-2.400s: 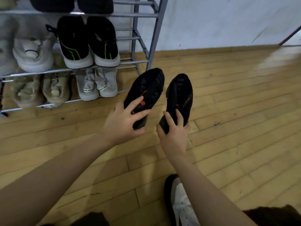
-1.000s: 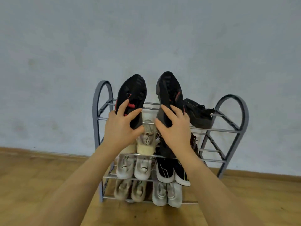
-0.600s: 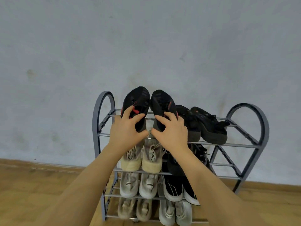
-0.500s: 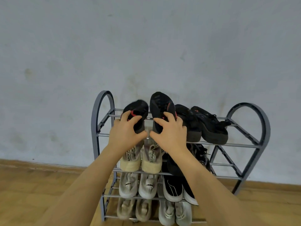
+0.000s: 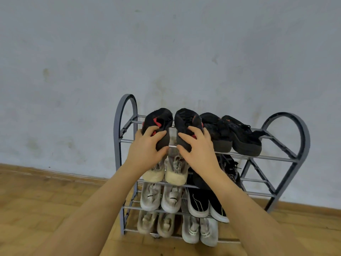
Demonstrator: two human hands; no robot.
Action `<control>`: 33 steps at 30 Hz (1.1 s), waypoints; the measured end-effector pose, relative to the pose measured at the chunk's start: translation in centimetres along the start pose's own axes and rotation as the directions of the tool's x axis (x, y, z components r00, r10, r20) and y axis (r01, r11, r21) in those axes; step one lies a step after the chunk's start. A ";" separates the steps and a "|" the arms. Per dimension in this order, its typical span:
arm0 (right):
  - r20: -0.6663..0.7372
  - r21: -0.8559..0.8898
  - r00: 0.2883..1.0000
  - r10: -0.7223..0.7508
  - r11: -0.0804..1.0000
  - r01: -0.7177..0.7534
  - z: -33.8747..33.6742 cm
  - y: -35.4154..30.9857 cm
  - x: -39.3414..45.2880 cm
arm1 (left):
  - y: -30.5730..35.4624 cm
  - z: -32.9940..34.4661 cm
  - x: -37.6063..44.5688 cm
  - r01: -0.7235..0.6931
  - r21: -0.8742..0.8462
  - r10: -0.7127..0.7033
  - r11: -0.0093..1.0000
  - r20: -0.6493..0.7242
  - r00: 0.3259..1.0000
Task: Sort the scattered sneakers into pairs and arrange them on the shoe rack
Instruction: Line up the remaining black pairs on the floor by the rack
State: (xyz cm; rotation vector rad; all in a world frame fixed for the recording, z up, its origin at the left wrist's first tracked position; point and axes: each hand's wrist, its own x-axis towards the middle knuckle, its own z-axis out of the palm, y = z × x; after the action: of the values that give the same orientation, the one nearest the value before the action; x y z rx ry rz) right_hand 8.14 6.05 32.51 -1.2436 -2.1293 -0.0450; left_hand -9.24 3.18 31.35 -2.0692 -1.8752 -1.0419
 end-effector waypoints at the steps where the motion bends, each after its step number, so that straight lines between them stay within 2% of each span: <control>1: -0.041 0.032 0.999 -0.009 0.999 0.011 0.3 -0.1 -0.1 | 0.0 -0.1 -0.1 -0.010 -0.003 0.010 1.000 -0.008 1.000; 3: -0.103 0.078 0.995 -0.006 0.997 0.014 1.0 -0.7 0.0 | -0.2 -0.3 0.2 -0.012 -0.009 0.012 1.000 -0.029 1.000; 6: -0.118 0.125 0.993 0.028 0.992 -0.013 1.9 -1.5 0.7 | -0.3 -0.4 1.2 0.023 -0.020 -0.023 1.000 -0.040 0.999; 15: -0.197 -0.054 0.979 -0.050 0.998 0.040 3.6 -1.3 1.2 | -2.6 0.2 1.8 0.036 -0.120 -0.027 0.992 0.076 0.997; 22: -0.213 -0.054 0.976 -0.032 0.998 0.021 3.7 -1.0 0.7 | -2.1 0.8 1.8 -0.087 -0.078 0.090 0.993 0.027 0.996; 25: -0.197 -0.145 0.979 -0.043 0.989 0.014 3.7 -1.1 0.8 | -2.1 0.8 1.9 -0.090 -0.073 0.093 0.993 0.034 0.995; 28: -0.198 -0.155 0.980 -0.016 0.988 -0.015 3.6 -0.6 0.8 | -2.3 0.8 2.0 -0.080 -0.048 0.082 0.996 0.047 0.996; 33: -0.125 -0.172 0.992 0.027 0.984 -0.049 3.1 -1.0 0.6 | -1.8 0.3 1.4 -0.026 0.115 0.014 0.993 0.104 0.995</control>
State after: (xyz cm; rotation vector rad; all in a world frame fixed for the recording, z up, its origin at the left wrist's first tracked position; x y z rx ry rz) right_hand 5.54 7.02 30.73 -1.3461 -2.0299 -0.2898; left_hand -10.79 4.82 31.37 -2.1067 -1.9092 -0.8152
